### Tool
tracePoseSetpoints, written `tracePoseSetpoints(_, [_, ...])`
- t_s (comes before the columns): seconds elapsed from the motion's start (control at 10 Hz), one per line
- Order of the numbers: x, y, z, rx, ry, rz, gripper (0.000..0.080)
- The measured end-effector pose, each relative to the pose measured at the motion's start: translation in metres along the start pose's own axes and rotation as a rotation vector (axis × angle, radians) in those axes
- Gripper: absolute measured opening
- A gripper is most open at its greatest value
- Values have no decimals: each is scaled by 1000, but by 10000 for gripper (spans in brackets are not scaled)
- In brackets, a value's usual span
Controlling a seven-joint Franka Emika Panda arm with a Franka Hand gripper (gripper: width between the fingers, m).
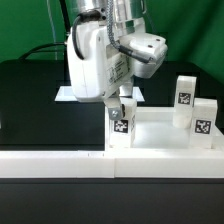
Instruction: Assemble square table
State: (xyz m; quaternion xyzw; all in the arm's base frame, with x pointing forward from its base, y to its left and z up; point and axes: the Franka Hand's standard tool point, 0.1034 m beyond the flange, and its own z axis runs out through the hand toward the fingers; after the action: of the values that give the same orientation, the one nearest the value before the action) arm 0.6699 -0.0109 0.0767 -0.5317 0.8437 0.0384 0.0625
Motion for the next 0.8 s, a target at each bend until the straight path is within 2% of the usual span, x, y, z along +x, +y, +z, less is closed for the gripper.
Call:
tracePoseSetpoints(0.3, [2, 1, 0, 2, 16, 41, 293])
tracePoseSetpoints(0.4, [1, 1, 0, 2, 15, 41, 375])
tracePoseSetpoints(0.5, [0, 1, 0, 2, 15, 40, 375])
tracePoseSetpoints(0.6, [-5, 4, -2, 3, 11, 31, 568])
tracePoseSetpoints(0.7, [-13, 10, -8, 3, 5, 18, 624])
tracePoseSetpoints(0.8, [-20, 14, -19, 8, -8, 7, 624])
